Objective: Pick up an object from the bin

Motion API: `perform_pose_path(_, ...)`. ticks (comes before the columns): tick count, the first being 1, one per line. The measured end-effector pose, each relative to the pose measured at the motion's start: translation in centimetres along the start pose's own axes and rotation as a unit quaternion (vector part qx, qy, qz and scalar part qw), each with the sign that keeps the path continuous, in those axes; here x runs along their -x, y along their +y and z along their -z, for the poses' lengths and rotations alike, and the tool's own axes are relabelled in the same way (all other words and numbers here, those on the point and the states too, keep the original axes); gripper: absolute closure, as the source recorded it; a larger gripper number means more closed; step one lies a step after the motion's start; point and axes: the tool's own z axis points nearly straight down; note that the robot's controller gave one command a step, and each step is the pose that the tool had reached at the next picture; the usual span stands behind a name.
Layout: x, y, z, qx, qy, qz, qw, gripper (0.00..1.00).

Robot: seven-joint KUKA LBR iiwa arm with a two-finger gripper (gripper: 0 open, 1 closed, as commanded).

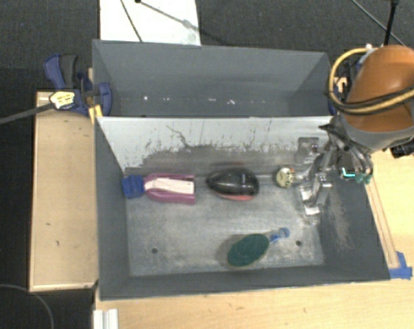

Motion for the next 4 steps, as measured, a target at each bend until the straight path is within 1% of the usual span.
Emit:
perform_pose_path(1, -5.1, 7.0, -12.1, -0.001, -0.0004, 0.093, 0.9957, 0.00)
perform_pose_path(2, -8.8, 0.8, -8.9, -0.002, -0.0022, 0.076, 0.9971, 0.00)
perform_pose_path(3, -8.8, 9.6, -9.0, 0.002, -0.0013, 0.123, 0.9924, 0.00)
perform_pose_path(4, -9.3, 13.4, -12.0, -0.001, -0.0055, 0.196, 0.9805, 0.00)
